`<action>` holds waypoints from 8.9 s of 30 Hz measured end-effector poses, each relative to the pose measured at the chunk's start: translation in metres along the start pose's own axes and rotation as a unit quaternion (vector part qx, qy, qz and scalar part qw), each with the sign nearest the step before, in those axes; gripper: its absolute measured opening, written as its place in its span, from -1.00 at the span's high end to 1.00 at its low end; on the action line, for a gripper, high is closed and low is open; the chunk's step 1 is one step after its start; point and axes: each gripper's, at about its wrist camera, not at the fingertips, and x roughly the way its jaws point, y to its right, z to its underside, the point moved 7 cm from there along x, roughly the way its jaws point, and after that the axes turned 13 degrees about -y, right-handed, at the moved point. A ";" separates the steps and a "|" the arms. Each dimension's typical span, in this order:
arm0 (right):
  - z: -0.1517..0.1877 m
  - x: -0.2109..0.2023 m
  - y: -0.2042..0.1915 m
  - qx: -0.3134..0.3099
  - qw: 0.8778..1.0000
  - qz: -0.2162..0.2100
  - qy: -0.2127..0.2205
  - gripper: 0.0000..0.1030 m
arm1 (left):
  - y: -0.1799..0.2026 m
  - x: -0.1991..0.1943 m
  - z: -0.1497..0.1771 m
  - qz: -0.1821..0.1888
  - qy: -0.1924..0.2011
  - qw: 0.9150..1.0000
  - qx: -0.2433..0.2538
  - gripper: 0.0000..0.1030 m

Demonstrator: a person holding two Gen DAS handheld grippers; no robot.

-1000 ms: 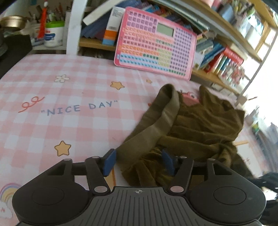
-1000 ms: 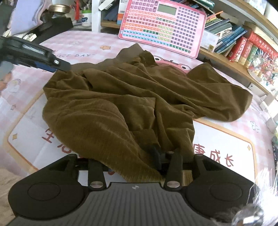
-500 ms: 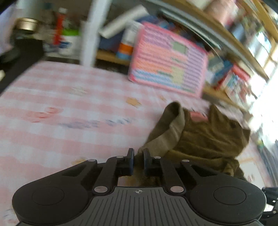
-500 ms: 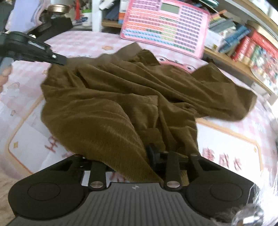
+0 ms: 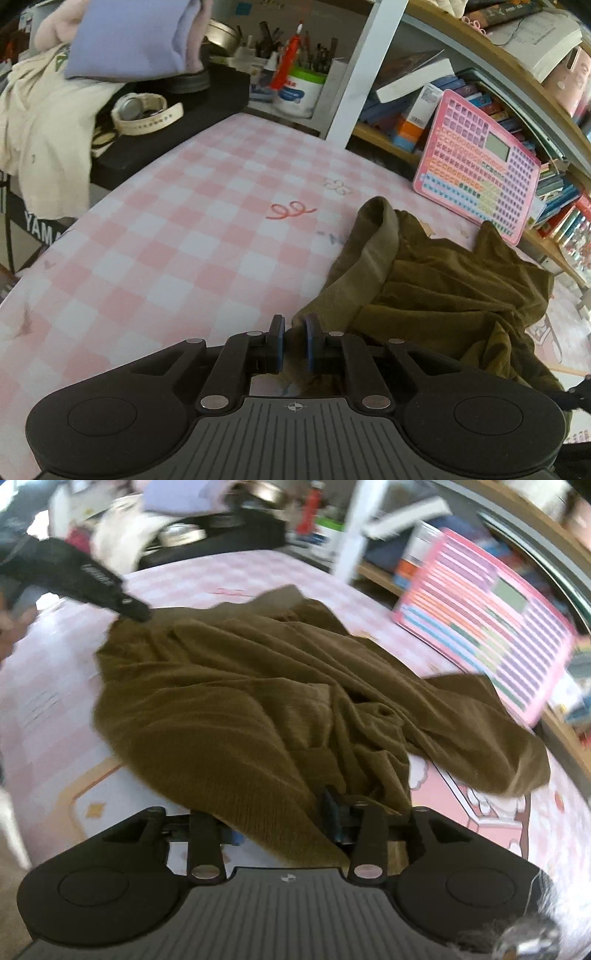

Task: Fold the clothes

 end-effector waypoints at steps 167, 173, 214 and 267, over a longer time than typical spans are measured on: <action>0.169 -0.070 0.113 0.379 0.925 0.023 0.000 0.12 | 0.039 -0.025 -0.005 -0.042 0.050 0.997 0.032 0.61; 0.178 -0.076 0.095 0.348 0.937 -0.007 0.009 -0.01 | 0.063 -0.042 0.040 -0.040 0.041 0.998 0.033 0.33; 0.156 -0.057 0.249 0.354 0.922 0.158 0.012 0.96 | 0.054 -0.088 0.095 -0.054 0.035 0.998 0.000 0.17; 0.231 -0.070 0.062 0.490 0.862 0.118 -0.057 0.33 | 0.009 -0.042 0.003 -0.008 0.020 0.991 0.131 0.97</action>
